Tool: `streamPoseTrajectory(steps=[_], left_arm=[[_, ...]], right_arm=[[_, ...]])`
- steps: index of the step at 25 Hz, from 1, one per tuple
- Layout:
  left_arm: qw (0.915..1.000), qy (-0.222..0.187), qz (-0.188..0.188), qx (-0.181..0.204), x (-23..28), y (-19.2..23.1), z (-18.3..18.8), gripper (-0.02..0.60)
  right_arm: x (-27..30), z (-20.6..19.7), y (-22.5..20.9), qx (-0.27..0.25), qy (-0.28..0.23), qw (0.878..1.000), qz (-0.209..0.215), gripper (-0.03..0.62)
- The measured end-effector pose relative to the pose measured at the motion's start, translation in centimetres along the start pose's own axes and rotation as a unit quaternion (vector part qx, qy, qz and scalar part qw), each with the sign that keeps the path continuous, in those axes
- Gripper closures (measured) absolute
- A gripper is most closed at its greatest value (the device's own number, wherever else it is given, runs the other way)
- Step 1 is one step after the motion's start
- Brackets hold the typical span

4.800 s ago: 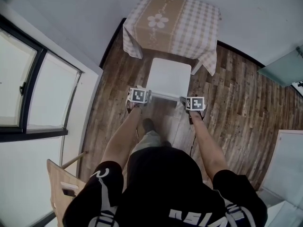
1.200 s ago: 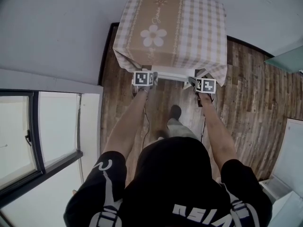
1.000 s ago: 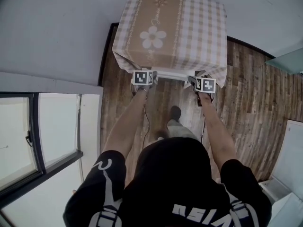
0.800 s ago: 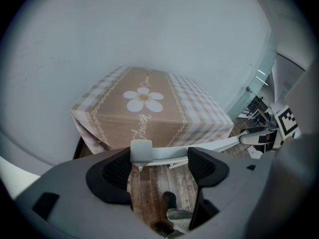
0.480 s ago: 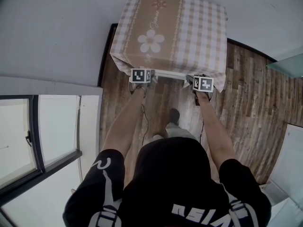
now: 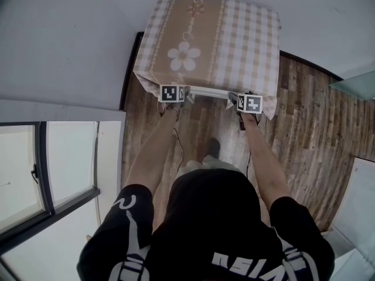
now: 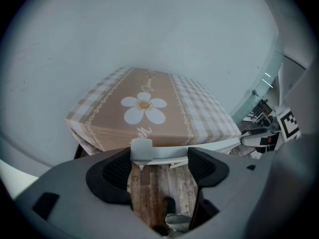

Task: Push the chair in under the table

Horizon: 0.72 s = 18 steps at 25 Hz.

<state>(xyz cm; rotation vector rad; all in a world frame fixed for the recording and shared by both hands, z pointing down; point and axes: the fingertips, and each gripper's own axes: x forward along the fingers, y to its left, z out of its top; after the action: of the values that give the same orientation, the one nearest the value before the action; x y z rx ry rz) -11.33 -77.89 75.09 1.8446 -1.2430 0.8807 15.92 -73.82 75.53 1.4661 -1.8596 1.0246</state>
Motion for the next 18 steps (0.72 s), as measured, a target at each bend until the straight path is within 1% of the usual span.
streamPoseTrajectory(steps=[7,18], left_arm=[[1.0,0.003,0.002,-0.004,0.8,-0.1,1.3,0.213],[0.9999,0.006,0.004,-0.008,1.7,0.1,2.6,0.213]], right_arm=[[0.7,1.3,-0.7,0.0,-0.004,1.0,0.007,0.161],[1.5,2.3,-1.2,0.004,-0.006,1.0,0.015,0.158]])
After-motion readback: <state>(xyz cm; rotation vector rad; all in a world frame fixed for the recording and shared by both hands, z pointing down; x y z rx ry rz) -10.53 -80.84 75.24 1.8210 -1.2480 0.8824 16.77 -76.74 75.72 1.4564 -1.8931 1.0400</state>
